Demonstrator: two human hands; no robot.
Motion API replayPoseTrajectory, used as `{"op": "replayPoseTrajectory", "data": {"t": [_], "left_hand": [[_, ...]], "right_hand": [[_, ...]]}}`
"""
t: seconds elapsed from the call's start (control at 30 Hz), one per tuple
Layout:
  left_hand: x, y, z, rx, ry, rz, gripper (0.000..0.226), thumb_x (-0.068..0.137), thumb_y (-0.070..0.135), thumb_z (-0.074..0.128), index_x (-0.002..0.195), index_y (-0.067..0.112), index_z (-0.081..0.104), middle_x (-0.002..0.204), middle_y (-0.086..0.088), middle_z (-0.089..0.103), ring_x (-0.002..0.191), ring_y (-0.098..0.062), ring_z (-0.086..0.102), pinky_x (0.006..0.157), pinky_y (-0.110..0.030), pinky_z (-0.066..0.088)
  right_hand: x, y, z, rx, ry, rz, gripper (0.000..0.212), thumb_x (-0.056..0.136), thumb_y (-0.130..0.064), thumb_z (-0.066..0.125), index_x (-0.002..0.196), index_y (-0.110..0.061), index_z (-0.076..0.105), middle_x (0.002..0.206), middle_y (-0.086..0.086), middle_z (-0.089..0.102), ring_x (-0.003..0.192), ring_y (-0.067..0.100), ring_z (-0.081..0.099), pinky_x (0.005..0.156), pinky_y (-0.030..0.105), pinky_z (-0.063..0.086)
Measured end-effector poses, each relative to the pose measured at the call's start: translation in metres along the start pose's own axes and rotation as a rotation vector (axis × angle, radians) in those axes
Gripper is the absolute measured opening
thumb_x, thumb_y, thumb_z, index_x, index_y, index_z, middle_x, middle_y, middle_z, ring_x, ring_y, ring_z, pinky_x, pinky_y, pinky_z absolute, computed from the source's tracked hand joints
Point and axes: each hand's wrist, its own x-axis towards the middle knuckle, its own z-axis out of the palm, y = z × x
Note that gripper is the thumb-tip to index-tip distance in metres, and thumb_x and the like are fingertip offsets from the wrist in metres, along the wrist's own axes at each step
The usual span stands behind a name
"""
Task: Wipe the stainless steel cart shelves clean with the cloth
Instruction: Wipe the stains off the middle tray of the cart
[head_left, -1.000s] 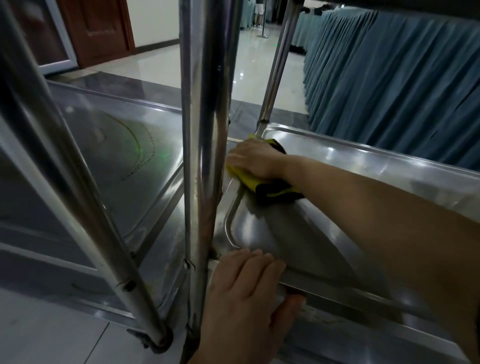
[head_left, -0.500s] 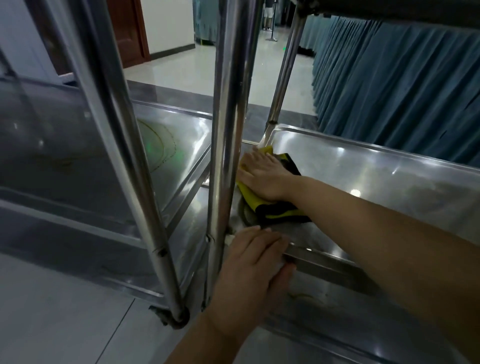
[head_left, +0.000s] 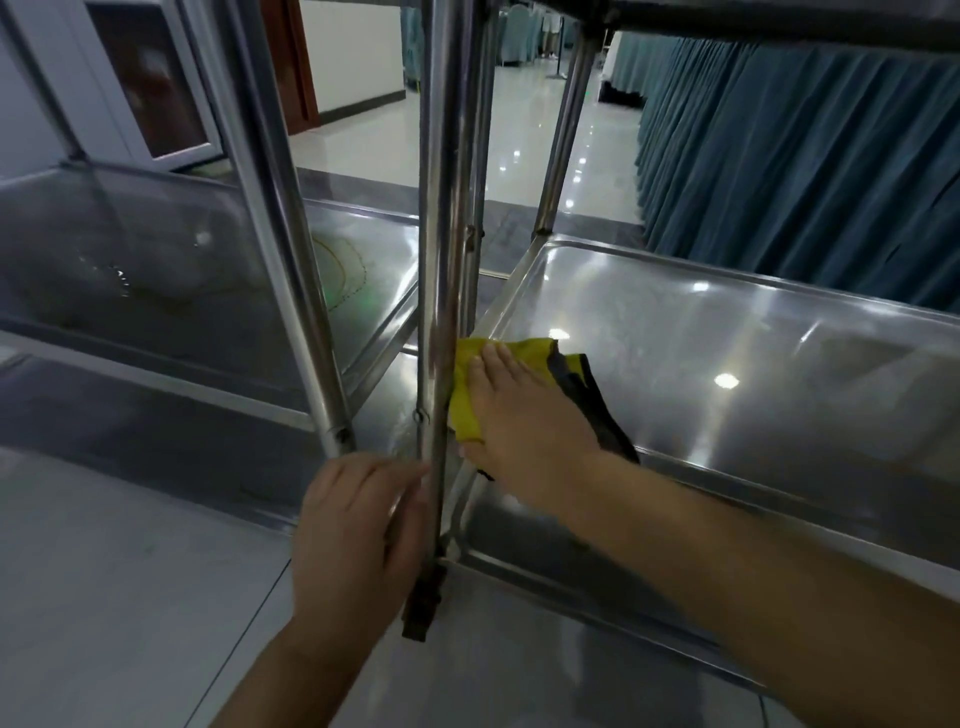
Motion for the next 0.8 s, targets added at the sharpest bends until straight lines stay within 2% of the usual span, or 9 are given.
{"op": "replayPoseTrajectory", "data": {"t": [0.1, 0.17, 0.23, 0.4, 0.53, 0.6, 0.67, 0.73, 0.8], "left_hand": [[0.010, 0.013, 0.009, -0.007, 0.014, 0.002, 0.027, 0.087, 0.017, 0.044, 0.093, 0.007, 0.068, 0.085, -0.004, 0.064, 0.085, -0.013, 0.049, 0.076, -0.017, 0.031], [0.014, 0.021, 0.018, -0.022, 0.015, 0.018, 0.027, 0.086, 0.012, 0.044, 0.096, 0.005, 0.068, 0.086, -0.005, 0.064, 0.084, -0.013, 0.049, 0.077, -0.016, 0.031], [0.018, 0.028, 0.028, -0.038, -0.002, 0.019, 0.028, 0.086, 0.011, 0.043, 0.099, 0.006, 0.067, 0.091, -0.005, 0.064, 0.089, -0.014, 0.050, 0.081, -0.012, 0.031], [0.030, 0.038, 0.059, 0.004, -0.137, 0.071, 0.033, 0.083, 0.010, 0.046, 0.109, 0.008, 0.066, 0.106, -0.008, 0.062, 0.101, -0.022, 0.052, 0.088, -0.024, 0.037], [0.041, 0.035, 0.074, 0.091, -0.231, 0.146, 0.034, 0.079, 0.006, 0.050, 0.109, 0.007, 0.066, 0.107, -0.009, 0.063, 0.100, -0.023, 0.050, 0.090, -0.030, 0.036], [0.044, 0.033, 0.075, 0.088, -0.239, 0.151, 0.034, 0.077, 0.006, 0.050, 0.106, 0.007, 0.067, 0.102, -0.009, 0.064, 0.096, -0.021, 0.048, 0.086, -0.028, 0.035], [0.046, 0.032, 0.073, 0.069, -0.235, 0.140, 0.033, 0.077, 0.005, 0.049, 0.104, 0.007, 0.068, 0.099, -0.008, 0.065, 0.094, -0.020, 0.049, 0.084, -0.025, 0.035], [0.047, 0.033, 0.069, 0.046, -0.242, 0.139, 0.035, 0.078, 0.007, 0.045, 0.105, 0.007, 0.068, 0.099, -0.008, 0.066, 0.094, -0.018, 0.048, 0.082, -0.023, 0.034], [0.045, 0.035, 0.066, 0.005, -0.256, 0.123, 0.040, 0.078, 0.005, 0.044, 0.113, 0.008, 0.064, 0.104, -0.008, 0.065, 0.098, -0.016, 0.047, 0.083, -0.019, 0.032]], "right_hand": [[0.001, -0.011, 0.017, -0.101, 0.115, 0.081, 0.067, 0.094, -0.037, 0.055, 0.140, 0.003, 0.027, 0.150, 0.033, 0.022, 0.142, 0.040, 0.023, 0.115, 0.044, 0.022], [-0.007, -0.004, 0.027, -0.140, 0.204, 0.094, 0.060, 0.077, -0.031, 0.076, 0.117, 0.001, 0.046, 0.128, 0.034, 0.052, 0.122, 0.042, 0.052, 0.099, 0.045, 0.047], [-0.027, 0.015, 0.034, -0.122, 0.227, 0.105, 0.062, 0.062, -0.028, 0.085, 0.102, -0.004, 0.044, 0.109, 0.027, 0.065, 0.103, 0.038, 0.065, 0.084, 0.042, 0.055], [-0.106, 0.079, 0.038, -0.143, 0.309, 0.151, 0.064, 0.051, -0.022, 0.088, 0.096, -0.004, 0.046, 0.110, 0.029, 0.064, 0.100, 0.041, 0.065, 0.081, 0.046, 0.054], [-0.150, 0.105, 0.038, -0.164, 0.298, 0.233, 0.069, 0.051, -0.034, 0.092, 0.096, -0.005, 0.049, 0.114, 0.024, 0.064, 0.106, 0.038, 0.064, 0.089, 0.046, 0.051], [-0.149, 0.102, 0.035, -0.143, 0.318, 0.252, 0.068, 0.048, -0.040, 0.091, 0.092, -0.004, 0.054, 0.111, 0.024, 0.065, 0.104, 0.038, 0.065, 0.085, 0.045, 0.053], [-0.133, 0.090, 0.036, -0.140, 0.368, 0.245, 0.071, 0.046, -0.042, 0.089, 0.091, -0.007, 0.047, 0.105, 0.022, 0.066, 0.099, 0.037, 0.066, 0.080, 0.040, 0.054], [-0.105, 0.072, 0.038, -0.135, 0.395, 0.227, 0.069, 0.046, -0.030, 0.089, 0.090, -0.011, 0.039, 0.095, 0.020, 0.065, 0.091, 0.036, 0.066, 0.075, 0.037, 0.050], [-0.073, 0.051, 0.039, -0.132, 0.391, 0.218, 0.059, 0.053, -0.024, 0.082, 0.092, -0.010, 0.041, 0.091, 0.019, 0.064, 0.091, 0.036, 0.064, 0.075, 0.037, 0.047]]}}
